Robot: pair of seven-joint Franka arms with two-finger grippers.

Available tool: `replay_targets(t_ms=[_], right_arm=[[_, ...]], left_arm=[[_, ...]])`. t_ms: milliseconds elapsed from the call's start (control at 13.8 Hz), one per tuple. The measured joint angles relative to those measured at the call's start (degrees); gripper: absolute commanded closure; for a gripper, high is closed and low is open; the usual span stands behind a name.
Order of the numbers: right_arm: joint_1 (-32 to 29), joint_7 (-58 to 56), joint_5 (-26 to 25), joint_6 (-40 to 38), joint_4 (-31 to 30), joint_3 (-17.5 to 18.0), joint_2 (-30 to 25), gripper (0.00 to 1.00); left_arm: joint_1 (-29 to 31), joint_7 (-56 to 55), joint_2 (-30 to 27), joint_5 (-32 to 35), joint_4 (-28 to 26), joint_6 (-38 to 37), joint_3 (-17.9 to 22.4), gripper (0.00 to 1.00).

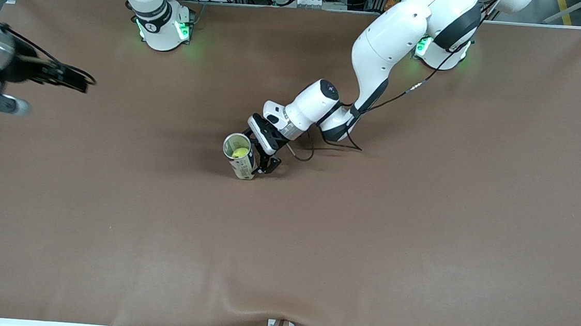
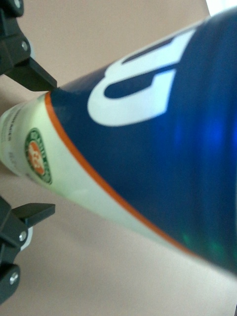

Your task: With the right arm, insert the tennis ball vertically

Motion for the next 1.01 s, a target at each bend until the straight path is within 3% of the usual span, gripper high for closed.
replay_targets(t_ms=[289, 579, 940, 1013], right_arm=[[-1.38, -1.14, 0.0, 0.67, -0.08, 0.28, -1.39, 0.0], [-1.41, -1.14, 0.0, 8.42, -0.76, 0.51, -1.19, 0.0], [-0.74, -1.22, -0.02, 17.95, -0.91, 0.16, -1.08, 0.0], [1.21, -1.22, -0.05, 19.0, -0.88, -1.54, -1.22, 0.0]], left_arm=[[0.91, -0.26, -3.96, -0.06, -4.52, -2.04, 0.12, 0.0], [3.51, -0.26, -10.16, -0.06, -10.72, -7.2, 0.37, 0.0], [11.39, -0.26, -21.01, -0.06, -15.74, -26.99, 0.77, 0.0], [13.5, -0.26, -22.9, -0.04, -15.81, -31.7, 0.91, 0.0]])
